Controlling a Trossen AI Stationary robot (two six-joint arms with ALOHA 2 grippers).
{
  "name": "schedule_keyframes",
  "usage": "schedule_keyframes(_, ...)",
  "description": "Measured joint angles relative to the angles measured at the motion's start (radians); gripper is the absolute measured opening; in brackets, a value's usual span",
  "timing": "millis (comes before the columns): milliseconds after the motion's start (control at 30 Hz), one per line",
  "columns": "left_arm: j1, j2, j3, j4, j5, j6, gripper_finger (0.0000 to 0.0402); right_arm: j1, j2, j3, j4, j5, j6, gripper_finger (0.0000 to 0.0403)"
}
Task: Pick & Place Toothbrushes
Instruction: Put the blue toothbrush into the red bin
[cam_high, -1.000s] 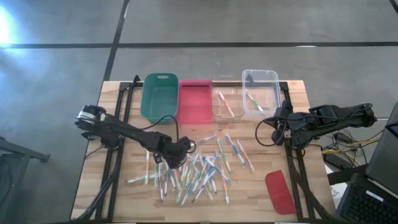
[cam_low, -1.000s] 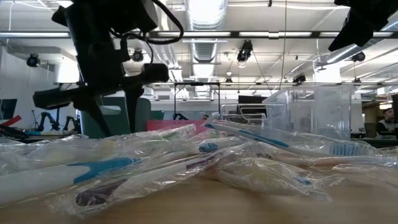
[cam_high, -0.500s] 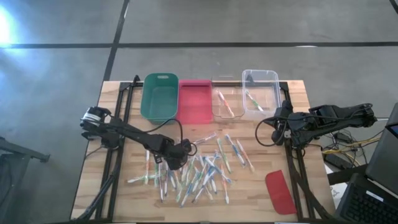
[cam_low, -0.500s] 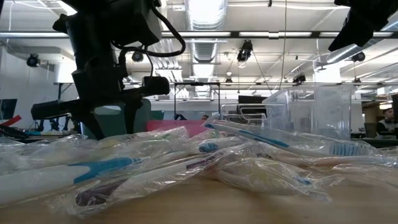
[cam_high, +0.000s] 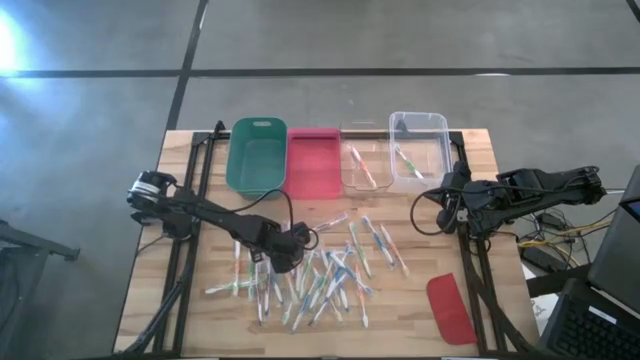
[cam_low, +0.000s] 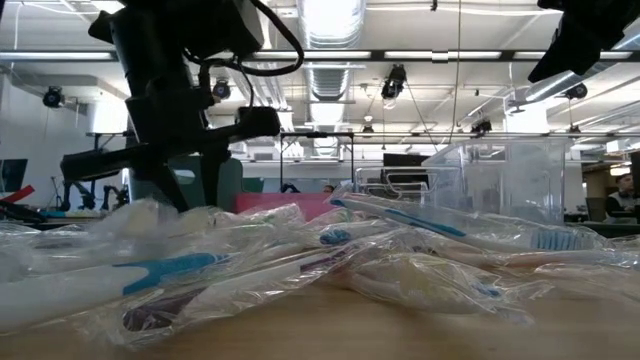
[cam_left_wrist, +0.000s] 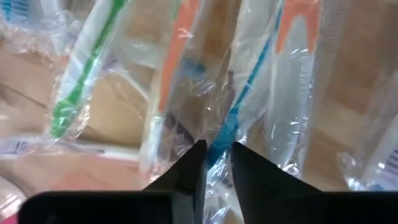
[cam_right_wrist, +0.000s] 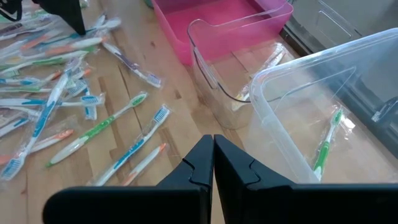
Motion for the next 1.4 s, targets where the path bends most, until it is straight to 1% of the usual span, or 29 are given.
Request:
schedule_keyframes(167,-0.01,-0.001,0.009,-0.015,-0.049,0.019,0.0049,0.0,0.0,0.0,0.0,0.0,0.0,0.0008)
schedule_keyframes(233,-0.018,-0.001,0.011,-0.015,-0.088,0.033,0.004,0.0,0.0,0.0,0.0,0.0,0.0,0.0008)
schedule_keyframes(433,-0.06,-0.001,0.011,-0.019,-0.274,0.091,0.0017,0.0,0.0,0.0,0.0,0.0,0.0,0.0008)
schedule_keyframes(700,-0.131,-0.002,0.019,-0.019,-0.467,0.125,0.0004,0.0,0.0,0.0,0.0,0.0,0.0,0.0008)
schedule_keyframes(900,-0.174,-0.002,0.063,-0.019,-0.67,0.133,0.0002,0.0,0.0,0.0,0.0,0.0,0.0,0.0008)
schedule_keyframes(1000,-0.173,-0.002,0.096,-0.019,-0.777,0.135,0.0002,0.0,0.0,0.0,0.0,0.0,0.0,0.0008)
schedule_keyframes(1067,-0.16,-0.003,0.124,-0.019,-0.817,0.148,0.0002,0.0,0.0,0.0,0.0,0.0,0.0,0.0008)
schedule_keyframes(1167,-0.128,-0.003,0.173,-0.019,-0.805,0.176,0.0001,0.0,0.0,0.0,0.0,0.0,0.0,0.0008)
schedule_keyframes(1400,0.006,-0.004,0.32,-0.02,-0.579,0.184,0.0001,0.0,0.0,0.0,0.0,0.0,0.0,0.0008)
